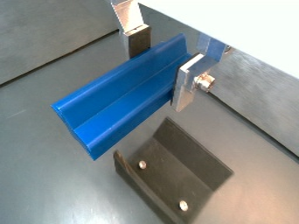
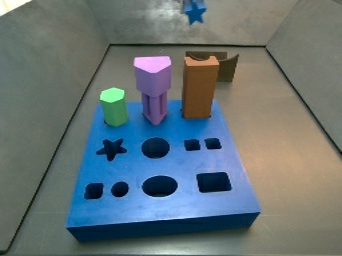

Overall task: Pick up the star object. Move up. Place the star object on the fixture. Regrasp the star object. Move to above the board. Insert the star object.
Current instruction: Place the star object on the fixture.

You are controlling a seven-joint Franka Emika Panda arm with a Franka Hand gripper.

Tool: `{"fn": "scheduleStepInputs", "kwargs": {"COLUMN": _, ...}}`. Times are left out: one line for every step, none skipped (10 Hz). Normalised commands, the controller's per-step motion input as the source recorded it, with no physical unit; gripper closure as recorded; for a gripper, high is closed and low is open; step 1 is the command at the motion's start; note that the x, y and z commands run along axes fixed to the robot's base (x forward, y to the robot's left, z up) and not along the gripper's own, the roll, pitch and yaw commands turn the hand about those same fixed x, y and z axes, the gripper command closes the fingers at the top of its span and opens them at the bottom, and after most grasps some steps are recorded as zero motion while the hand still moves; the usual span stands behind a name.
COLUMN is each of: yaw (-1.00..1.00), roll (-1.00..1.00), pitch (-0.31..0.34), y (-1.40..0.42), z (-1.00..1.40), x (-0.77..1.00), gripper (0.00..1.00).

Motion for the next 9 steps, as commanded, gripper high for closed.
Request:
{"fn": "scheduleStepInputs", "kwargs": {"yaw": 0.08, "roll": -1.00, "pitch": 0.275, "y": 0.35, "z": 0.25, "x": 0.84, "gripper": 1.00}}
{"fn": "scheduleStepInputs", "kwargs": {"yaw": 0.07, "roll": -1.00, "pitch": 0.274, "y": 0.39, "z": 0.19, "x": 0.70, "gripper": 1.00}}
{"fn": "scheduleStepInputs", "kwargs": {"yaw": 0.03, "roll": -1.00, "pitch": 0.263, "y": 0.29, "z": 0.10, "x": 0.64, "gripper": 1.00}}
{"fn": "scheduleStepInputs", "kwargs": {"yaw": 0.01, "roll": -1.00, "pitch": 0.259, "y": 0.16, "z": 0.01, "x": 0.57, "gripper": 1.00}}
{"fn": "scheduleStepInputs", "kwargs": {"yaw": -0.01, "roll": -1.00, "pitch": 0.268, "y": 0.11, "z": 0.02, "x": 0.52, "gripper": 1.00}}
{"fn": "scheduleStepInputs", "kwargs": {"yaw": -0.02, "roll": -1.00, "pitch": 0.273, "y": 0.09, "z": 0.02, "x": 0.49, "gripper": 1.00}}
{"fn": "scheduleStepInputs", "kwargs": {"yaw": -0.07, "roll": -1.00, "pitch": 0.280, "y": 0.07, "z": -0.01, "x": 0.39, "gripper": 1.00}}
{"fn": "scheduleStepInputs", "kwargs": {"yaw": -0.09, "roll": -1.00, "pitch": 0.280, "y": 0.06, "z": -0.01, "x": 0.36, "gripper": 1.00}}
{"fn": "scheduleStepInputs", "kwargs": {"yaw": -0.13, "roll": -0.88, "pitch": 0.246, "y": 0.06, "z": -0.01, "x": 0.28, "gripper": 1.00}}
